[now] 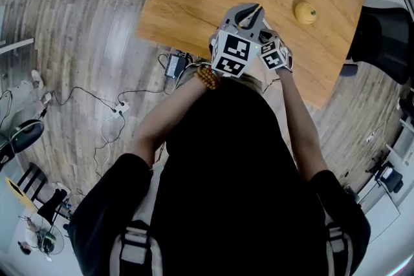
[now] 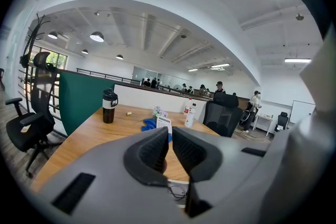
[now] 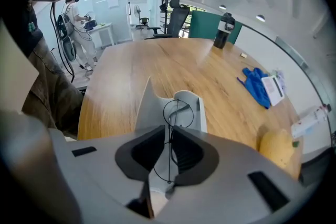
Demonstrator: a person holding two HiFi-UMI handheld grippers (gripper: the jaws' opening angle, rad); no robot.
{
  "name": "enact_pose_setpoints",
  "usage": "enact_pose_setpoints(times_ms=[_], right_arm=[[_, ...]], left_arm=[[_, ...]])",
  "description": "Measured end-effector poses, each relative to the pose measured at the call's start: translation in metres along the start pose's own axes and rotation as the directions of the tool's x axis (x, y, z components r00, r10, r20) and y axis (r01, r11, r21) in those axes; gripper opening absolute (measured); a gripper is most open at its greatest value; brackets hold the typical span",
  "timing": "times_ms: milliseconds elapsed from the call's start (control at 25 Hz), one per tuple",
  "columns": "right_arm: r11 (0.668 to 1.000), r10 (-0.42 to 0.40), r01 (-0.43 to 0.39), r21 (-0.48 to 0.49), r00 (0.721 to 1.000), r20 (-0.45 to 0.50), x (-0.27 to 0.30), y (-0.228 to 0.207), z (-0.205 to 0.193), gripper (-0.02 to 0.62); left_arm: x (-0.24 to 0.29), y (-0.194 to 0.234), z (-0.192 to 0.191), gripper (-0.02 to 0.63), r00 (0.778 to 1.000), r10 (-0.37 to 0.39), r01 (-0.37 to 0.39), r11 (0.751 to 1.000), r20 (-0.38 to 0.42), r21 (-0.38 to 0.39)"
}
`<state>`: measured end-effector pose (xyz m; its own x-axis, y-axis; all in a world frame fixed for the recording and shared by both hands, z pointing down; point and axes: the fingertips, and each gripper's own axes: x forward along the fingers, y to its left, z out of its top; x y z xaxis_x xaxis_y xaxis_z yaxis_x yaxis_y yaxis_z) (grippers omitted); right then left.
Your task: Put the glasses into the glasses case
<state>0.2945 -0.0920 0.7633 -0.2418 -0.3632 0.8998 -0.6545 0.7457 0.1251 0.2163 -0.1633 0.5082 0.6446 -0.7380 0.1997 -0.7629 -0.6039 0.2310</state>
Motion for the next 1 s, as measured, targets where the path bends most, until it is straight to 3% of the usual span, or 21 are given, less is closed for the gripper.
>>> enact_pose_setpoints(times_ms=[160, 440, 640, 1000], right_arm=[[0.999, -0.027, 0.028, 0.024, 1.000, -0.009, -0.001, -0.008, -0.003, 0.039], [0.998, -0.054, 0.053, 0.026, 0.996, 0.069, -0.010, -0.019, 0.008, 0.211], [0.999, -0.019, 0.019, 0.035, 1.000, -0.004, 0.003, -0.022, -0.007, 0.288], [0.997, -0.034, 0.035, 0.074, 0.999, -0.016, 0.010, -0.032, -0.010, 0.247]], left_arm=[[0.000, 0.002, 0.001, 0.040, 1.000, 0.000, 0.000, 1.000, -0.004, 0.004], [0.000, 0.001, 0.002, 0.040, 1.000, -0.013, 0.013, 1.000, -0.006, 0.005], [0.001, 0.001, 0.000, 0.040, 1.000, -0.013, 0.013, 1.000, -0.016, 0.006], [0.000, 0.007, 0.001, 0.040, 1.000, 0.003, -0.003, 1.000, -0.014, 0.006]])
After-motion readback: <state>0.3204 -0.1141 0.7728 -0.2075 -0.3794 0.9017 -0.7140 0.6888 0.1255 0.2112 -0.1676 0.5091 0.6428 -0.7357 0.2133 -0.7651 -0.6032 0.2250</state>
